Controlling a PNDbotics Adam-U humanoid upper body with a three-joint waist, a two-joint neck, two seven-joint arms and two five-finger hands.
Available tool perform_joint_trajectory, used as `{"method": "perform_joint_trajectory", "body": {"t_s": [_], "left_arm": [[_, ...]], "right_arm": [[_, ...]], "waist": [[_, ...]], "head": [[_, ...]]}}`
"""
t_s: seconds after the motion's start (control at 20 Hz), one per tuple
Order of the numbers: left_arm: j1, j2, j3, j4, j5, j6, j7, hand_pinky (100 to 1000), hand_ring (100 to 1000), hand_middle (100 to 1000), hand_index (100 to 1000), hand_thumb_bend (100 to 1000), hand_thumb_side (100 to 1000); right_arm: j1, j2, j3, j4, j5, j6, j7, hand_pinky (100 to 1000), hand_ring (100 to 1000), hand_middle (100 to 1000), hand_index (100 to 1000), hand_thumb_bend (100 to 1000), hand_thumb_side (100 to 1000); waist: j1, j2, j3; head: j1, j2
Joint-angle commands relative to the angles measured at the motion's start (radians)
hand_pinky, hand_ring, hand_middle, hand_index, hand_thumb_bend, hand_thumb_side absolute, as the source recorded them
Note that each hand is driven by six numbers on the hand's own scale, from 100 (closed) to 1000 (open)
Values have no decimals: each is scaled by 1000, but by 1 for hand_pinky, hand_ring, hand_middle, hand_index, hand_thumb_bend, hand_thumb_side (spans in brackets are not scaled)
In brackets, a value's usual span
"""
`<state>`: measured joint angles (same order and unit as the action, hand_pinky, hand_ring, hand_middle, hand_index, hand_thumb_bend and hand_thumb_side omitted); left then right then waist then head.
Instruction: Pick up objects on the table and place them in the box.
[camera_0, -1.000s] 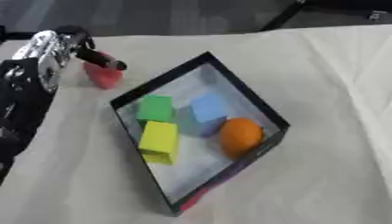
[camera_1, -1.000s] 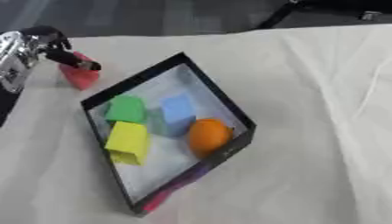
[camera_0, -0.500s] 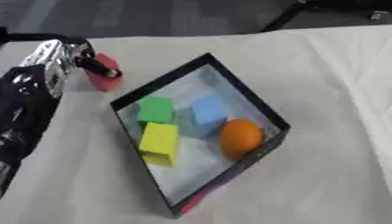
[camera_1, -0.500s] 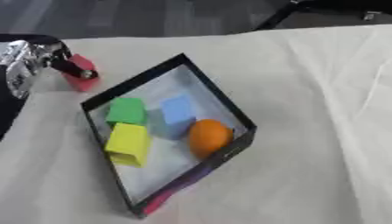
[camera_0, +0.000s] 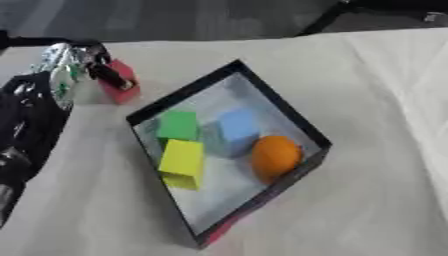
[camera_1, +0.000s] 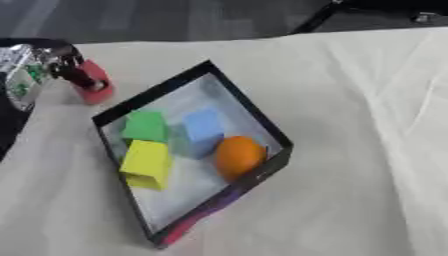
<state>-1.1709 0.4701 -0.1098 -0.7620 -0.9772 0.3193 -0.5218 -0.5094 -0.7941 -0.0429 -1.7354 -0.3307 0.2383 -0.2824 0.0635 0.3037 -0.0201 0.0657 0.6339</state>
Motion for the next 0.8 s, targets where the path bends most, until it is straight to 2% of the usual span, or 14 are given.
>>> {"method": "perform_joint_trajectory", "body": {"t_s": [0.05, 0.2, 0.45, 0.8], "left_arm": [[-31, 60, -37, -144, 73, -48, -25, 685, 594, 447, 611, 108, 212], [-41, 91, -86, -313, 158, -94, -59, 689, 592, 455, 612, 111, 209], [-44, 148, -205, -578, 278, -180, -147, 693, 597, 467, 610, 132, 199], [-17, 215, -344, -921, 444, -214, -206, 684, 594, 470, 605, 163, 175]], "right_arm": [[-8, -31, -15, -6, -4, -4, -2, 814, 724, 695, 781, 317, 434], [-7, -35, -16, -7, -4, -5, -1, 815, 725, 697, 781, 317, 432], [-9, -40, -13, -8, -3, -5, 2, 814, 725, 698, 781, 325, 427], [-13, -41, -9, -8, -1, -2, 6, 813, 724, 698, 780, 333, 423]], "waist": [[3, -34, 5], [1, -45, 12], [1, -59, 18], [5, -67, 17]], "head": [[-19, 13], [-46, 18], [-77, 17], [-96, 4]]}}
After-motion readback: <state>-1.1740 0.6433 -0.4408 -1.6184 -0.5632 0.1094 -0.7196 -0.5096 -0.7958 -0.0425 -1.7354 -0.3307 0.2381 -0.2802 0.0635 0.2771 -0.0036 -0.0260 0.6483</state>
